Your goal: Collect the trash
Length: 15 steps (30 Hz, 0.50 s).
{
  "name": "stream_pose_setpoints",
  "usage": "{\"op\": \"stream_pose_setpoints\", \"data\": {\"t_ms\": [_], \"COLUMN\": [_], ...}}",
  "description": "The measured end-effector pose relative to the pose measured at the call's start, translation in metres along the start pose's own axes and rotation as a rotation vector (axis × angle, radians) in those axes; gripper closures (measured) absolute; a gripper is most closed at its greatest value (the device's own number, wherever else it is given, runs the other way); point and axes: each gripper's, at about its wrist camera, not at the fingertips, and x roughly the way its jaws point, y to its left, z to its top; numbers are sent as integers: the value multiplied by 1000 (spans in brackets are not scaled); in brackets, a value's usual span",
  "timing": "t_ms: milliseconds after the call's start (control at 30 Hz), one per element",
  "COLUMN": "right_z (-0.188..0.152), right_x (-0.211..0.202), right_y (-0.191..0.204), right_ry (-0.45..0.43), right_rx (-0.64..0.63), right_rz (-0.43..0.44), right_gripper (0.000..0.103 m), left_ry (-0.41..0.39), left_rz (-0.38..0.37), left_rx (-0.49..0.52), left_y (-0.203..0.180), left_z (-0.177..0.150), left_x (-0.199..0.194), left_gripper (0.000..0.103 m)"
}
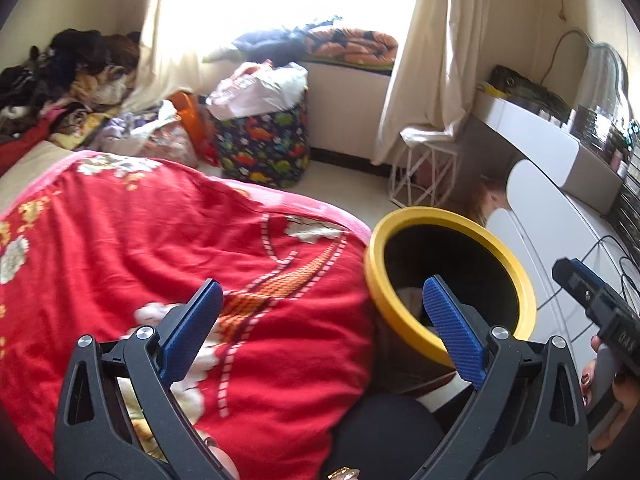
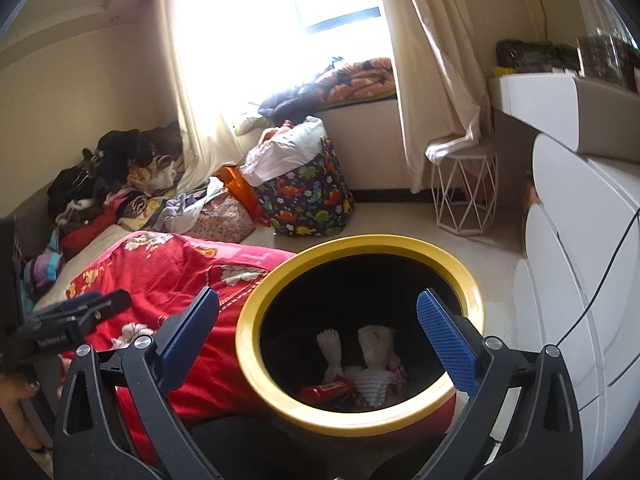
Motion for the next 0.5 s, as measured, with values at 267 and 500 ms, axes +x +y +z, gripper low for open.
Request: {"op": "stream_pose_setpoints", "data": {"t_ms": [267, 500], "right_z": [-8, -10], "right_x": [-24, -36], "right_y": [31, 39], "right_ry": [-139, -225], "right_rx": [-116, -140], "right_rz": [-15, -21], "right_gripper": [6, 6], "left_ry": [-103, -158], "left_rz": [77, 96], "left_rx": [-7, -28], "left_y": [14, 17], "left_z": [-15, -23], "left_x": [-39, -57], "left_gripper": [11, 11]}}
